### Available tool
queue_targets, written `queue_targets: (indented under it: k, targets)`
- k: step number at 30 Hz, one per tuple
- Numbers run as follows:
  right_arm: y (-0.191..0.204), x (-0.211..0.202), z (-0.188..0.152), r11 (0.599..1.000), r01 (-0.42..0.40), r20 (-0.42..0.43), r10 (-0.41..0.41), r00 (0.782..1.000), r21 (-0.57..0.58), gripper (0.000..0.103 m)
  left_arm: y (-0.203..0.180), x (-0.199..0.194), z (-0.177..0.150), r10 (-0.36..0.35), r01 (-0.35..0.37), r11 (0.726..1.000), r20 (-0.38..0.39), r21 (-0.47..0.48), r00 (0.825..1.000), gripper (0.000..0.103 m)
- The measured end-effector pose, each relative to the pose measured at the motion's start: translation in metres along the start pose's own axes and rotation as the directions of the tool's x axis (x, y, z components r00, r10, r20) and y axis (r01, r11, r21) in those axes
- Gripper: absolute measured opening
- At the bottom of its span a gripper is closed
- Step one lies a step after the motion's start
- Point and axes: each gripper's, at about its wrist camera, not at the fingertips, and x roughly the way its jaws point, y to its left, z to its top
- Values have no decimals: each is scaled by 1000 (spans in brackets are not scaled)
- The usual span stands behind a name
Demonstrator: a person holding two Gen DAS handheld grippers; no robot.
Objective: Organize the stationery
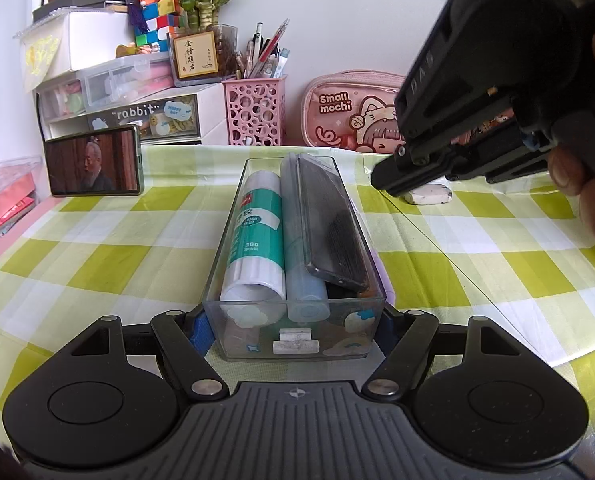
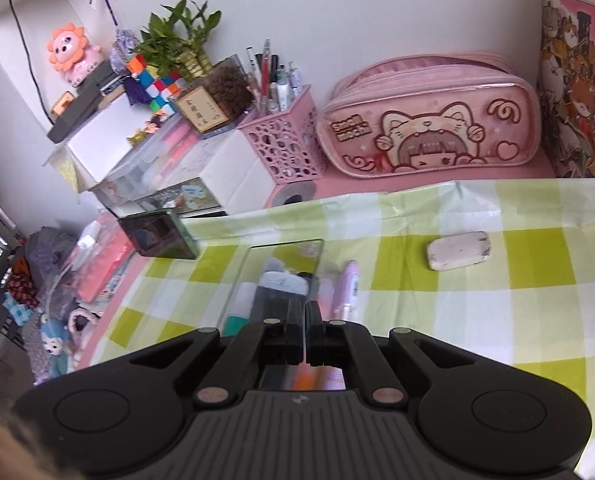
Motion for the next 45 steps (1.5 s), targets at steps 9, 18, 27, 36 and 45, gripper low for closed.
queue_targets:
  k: [9, 18, 27, 36, 45]
  targets:
    - [1, 32, -7, 995, 22, -110, -33, 993, -101, 29, 0, -1, -1, 11, -11, 1000, 1, -13, 1000, 72]
    - [-1, 43, -1, 996, 28, -117, -38, 992, -89, 27, 0, -1, 0, 11, -11, 1000, 2, -11, 1000, 73]
    - [-16, 25, 2, 999, 4, -57, -1, 998, 54, 27, 0, -1, 0, 11, -11, 1000, 2, -11, 1000, 73]
    - [-8, -6, 12, 986, -93, 5, 94, 996, 139, 27, 0, -1, -1, 11, -11, 1000, 1, -11, 1000, 73]
    - [11, -11, 20, 978, -117, -57, 129, 990, 170, 27, -1, -1, 0, 11, -11, 1000, 1, -10, 1000, 73]
